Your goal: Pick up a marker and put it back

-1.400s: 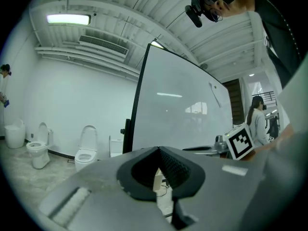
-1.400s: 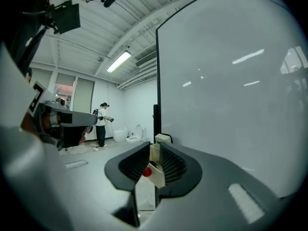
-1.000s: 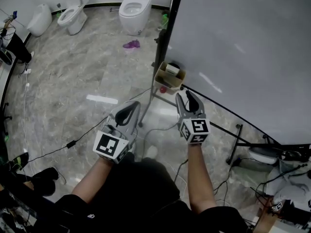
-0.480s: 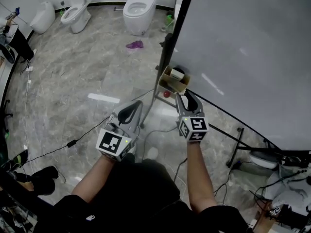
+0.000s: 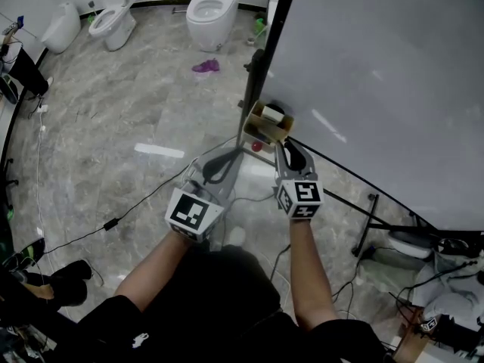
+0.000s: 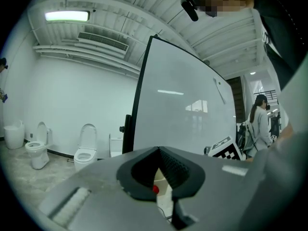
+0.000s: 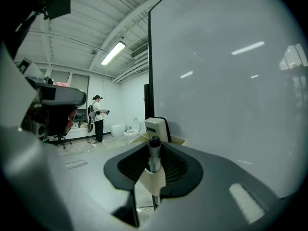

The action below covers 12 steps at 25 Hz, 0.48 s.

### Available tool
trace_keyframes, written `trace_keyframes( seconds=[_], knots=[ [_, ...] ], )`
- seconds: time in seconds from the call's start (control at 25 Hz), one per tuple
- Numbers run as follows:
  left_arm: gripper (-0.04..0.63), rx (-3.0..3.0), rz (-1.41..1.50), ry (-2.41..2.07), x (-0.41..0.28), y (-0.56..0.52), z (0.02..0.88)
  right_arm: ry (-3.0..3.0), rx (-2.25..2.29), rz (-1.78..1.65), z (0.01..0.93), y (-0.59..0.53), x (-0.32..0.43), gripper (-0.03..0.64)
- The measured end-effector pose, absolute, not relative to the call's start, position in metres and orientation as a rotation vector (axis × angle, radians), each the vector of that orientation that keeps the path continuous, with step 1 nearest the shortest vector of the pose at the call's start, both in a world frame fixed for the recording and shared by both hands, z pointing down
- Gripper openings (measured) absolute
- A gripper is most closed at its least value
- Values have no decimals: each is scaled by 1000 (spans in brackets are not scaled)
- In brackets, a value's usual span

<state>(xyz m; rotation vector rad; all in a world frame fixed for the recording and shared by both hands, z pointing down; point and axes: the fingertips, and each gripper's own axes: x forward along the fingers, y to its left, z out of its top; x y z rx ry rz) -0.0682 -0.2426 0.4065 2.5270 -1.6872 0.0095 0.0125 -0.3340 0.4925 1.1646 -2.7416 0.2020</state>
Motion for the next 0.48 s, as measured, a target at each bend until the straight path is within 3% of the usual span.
trace_keyframes(
  seconds=[0.48],
  knots=[
    [3, 2555, 11, -1659, -59, -242, 403, -2777, 1170, 118, 464, -328, 13, 81]
  ],
)
